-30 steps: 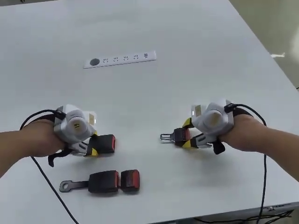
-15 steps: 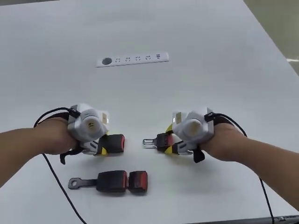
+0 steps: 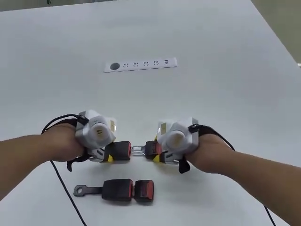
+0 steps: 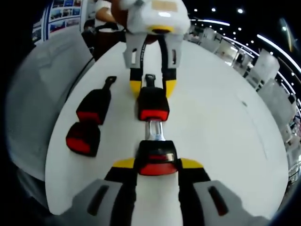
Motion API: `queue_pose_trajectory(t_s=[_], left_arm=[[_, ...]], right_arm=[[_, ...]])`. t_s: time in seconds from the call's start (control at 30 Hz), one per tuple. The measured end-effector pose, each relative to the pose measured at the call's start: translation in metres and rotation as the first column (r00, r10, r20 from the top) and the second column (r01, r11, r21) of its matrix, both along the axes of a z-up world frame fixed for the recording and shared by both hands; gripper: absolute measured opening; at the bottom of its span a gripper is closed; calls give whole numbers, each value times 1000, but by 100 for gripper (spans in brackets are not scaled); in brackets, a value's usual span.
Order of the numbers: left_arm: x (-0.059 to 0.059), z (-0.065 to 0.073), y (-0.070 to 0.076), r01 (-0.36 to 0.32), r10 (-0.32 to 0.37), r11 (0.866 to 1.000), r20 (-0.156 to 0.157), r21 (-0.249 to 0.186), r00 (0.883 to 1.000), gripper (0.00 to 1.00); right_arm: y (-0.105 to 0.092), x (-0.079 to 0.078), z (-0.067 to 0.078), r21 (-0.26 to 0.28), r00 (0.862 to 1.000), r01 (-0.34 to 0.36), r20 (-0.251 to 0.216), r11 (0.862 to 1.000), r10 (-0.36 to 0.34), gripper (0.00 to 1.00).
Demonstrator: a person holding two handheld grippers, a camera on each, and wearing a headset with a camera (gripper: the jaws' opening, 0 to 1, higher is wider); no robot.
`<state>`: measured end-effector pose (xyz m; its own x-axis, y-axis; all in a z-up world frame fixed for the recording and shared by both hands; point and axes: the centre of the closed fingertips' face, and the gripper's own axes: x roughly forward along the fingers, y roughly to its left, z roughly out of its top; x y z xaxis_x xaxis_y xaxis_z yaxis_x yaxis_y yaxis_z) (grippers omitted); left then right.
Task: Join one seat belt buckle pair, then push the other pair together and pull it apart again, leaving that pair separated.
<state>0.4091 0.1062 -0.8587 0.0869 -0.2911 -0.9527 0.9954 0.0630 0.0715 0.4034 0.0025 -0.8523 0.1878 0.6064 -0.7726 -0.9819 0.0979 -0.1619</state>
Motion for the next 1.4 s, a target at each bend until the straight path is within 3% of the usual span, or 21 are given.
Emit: queue_pose_trajectory(t_s=[0.17,0.33,0.43,0.47,0.5,0.57,0.63,0.67,0.87,1.03,1.3,1.4], left_arm=[[0,-1,-1,-14,14,1000,-7,11,1000,32],[-2,0,-2,-22,22,999,6,28,1000,32],[-2,0,-3,1,-2,999,15,34,1000,32],[-2,0,-2,0,0,999,16,37,1000,31],[-2,0,-2,-8,8,999,14,34,1000,31],[-3,1,-2,19,-20,1000,19,14,1000,31],[-2,1,-1,14,-14,1000,17,-9,1000,31],[-1,1,-1,3,-3,1000,14,-16,1000,30],[-1,0,-1,-30,30,999,7,-27,1000,30],[-1,1,-1,-18,19,999,12,-41,1000,30],[-1,1,0,-42,43,998,13,-47,999,30],[0,0,0,-43,44,998,9,-44,999,31]], right_arm=[[3,0,1,-4,1000,12,-18,1000,-12,33],[8,-2,2,5,1000,26,-3,1000,-26,33],[19,-5,3,2,999,0,35,1000,0,33],[15,-3,1,-26,999,8,41,1000,-7,33],[15,-2,1,-16,999,4,39,1000,-4,33],[15,0,0,-49,994,-50,90,998,54,32],[17,1,0,-30,997,-25,68,999,27,31],[19,1,-1,9,1000,17,17,1000,-18,31],[29,4,0,27,1000,14,20,1000,-15,30],[42,8,0,-3,999,9,49,1000,-8,29],[37,9,1,4,999,-19,33,1000,19,30],[26,9,0,-8,999,-16,35,1000,16,30]])
